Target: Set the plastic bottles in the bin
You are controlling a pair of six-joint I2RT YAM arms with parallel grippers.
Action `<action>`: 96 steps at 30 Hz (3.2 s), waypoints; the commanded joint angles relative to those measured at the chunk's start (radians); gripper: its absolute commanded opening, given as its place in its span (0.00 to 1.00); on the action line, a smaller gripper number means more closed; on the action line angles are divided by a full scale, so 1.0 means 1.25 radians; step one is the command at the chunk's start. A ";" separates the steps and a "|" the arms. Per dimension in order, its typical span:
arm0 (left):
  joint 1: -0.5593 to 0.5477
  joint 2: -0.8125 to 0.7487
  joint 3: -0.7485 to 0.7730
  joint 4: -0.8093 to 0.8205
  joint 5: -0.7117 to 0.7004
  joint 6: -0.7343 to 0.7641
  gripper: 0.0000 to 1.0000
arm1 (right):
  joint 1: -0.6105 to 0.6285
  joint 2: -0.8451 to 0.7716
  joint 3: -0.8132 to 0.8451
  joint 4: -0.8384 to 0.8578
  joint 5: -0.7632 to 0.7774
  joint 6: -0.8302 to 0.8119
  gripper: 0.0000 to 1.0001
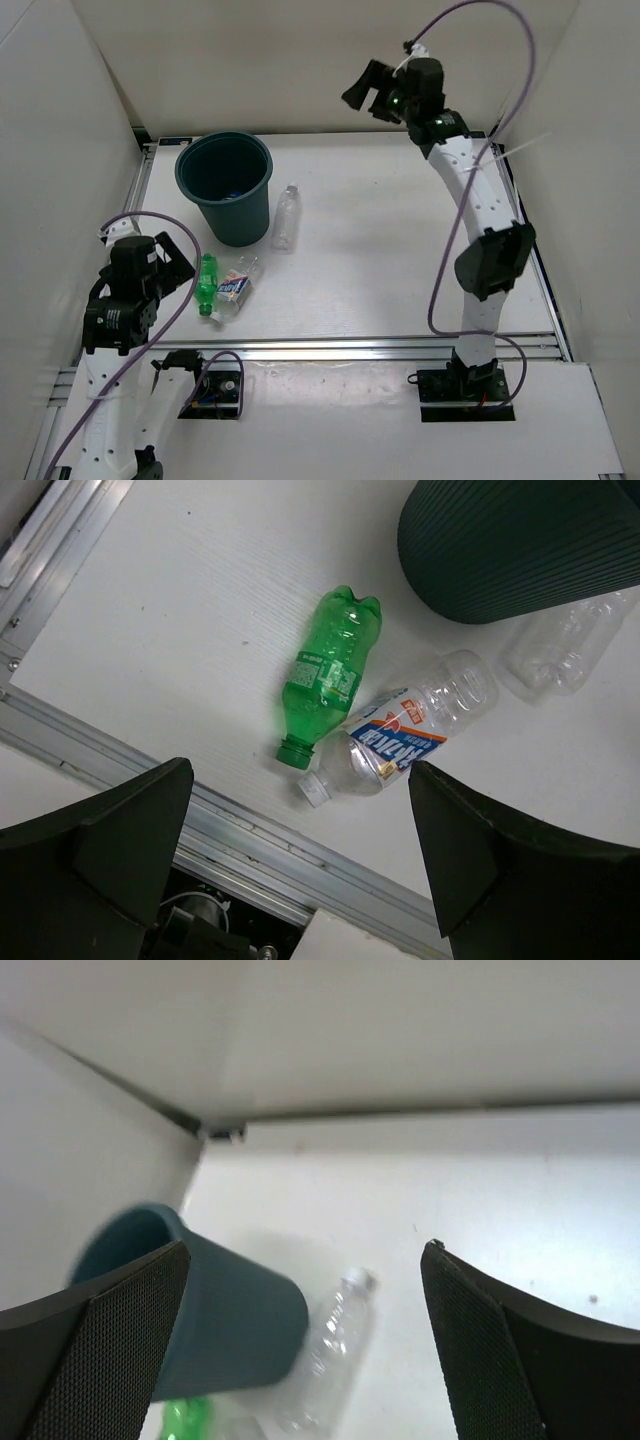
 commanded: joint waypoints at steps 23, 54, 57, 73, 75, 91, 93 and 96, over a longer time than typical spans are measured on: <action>-0.003 0.091 -0.090 0.056 0.065 -0.083 1.00 | 0.034 0.558 0.107 0.012 -0.497 0.145 1.00; -0.003 0.137 -0.028 -0.011 -0.002 -0.080 1.00 | 0.080 0.606 0.071 0.049 -0.521 0.259 0.31; -0.003 0.128 -0.028 -0.002 -0.009 -0.080 1.00 | 0.045 0.524 0.011 0.003 -0.538 0.209 0.21; -0.003 0.115 -0.084 0.073 -0.021 -0.079 1.00 | 0.107 0.154 0.189 0.108 -0.341 0.066 0.34; -0.003 0.125 -0.068 0.081 0.006 -0.051 1.00 | 0.165 0.210 0.279 0.128 -0.307 0.057 0.35; -0.003 0.130 -0.036 0.108 0.102 0.120 1.00 | 0.294 0.237 0.285 0.235 -0.101 -0.138 1.00; -0.003 0.115 -0.053 0.139 0.127 0.120 1.00 | 0.294 0.181 0.227 0.213 -0.055 -0.163 1.00; -0.003 0.070 -0.098 0.201 0.189 0.137 1.00 | 0.260 0.090 0.181 0.172 -0.018 -0.163 1.00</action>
